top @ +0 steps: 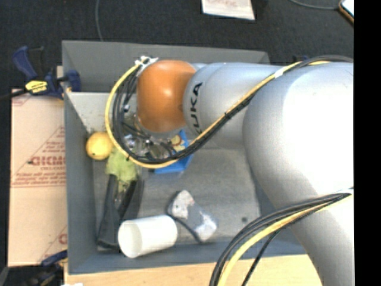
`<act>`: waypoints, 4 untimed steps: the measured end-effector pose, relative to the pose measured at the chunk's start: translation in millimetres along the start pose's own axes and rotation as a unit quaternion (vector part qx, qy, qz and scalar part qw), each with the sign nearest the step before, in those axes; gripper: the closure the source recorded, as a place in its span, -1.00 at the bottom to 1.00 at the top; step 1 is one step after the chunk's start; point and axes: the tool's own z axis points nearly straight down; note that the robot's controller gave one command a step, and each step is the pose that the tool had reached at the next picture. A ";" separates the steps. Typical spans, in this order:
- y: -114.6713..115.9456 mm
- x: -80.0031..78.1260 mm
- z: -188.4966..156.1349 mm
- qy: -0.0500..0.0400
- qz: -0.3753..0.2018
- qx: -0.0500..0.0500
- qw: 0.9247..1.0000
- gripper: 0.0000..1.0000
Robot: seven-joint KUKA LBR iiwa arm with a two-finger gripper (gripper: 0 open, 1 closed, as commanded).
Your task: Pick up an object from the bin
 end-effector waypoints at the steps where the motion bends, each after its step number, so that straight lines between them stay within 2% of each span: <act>1: 0.0 0.2 0.2 0.000 0.001 0.000 1.000 1.00; 2: -3.4 -9.9 6.0 -0.003 0.015 -0.001 1.000 1.00; 3: 1.7 -6.8 5.5 -0.007 0.020 0.002 1.000 1.00; 4: -1.9 -10.1 5.9 -0.007 0.032 0.000 0.999 1.00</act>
Offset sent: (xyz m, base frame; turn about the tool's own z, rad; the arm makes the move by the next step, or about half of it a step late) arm 0.0091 0.0012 -0.0106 0.0346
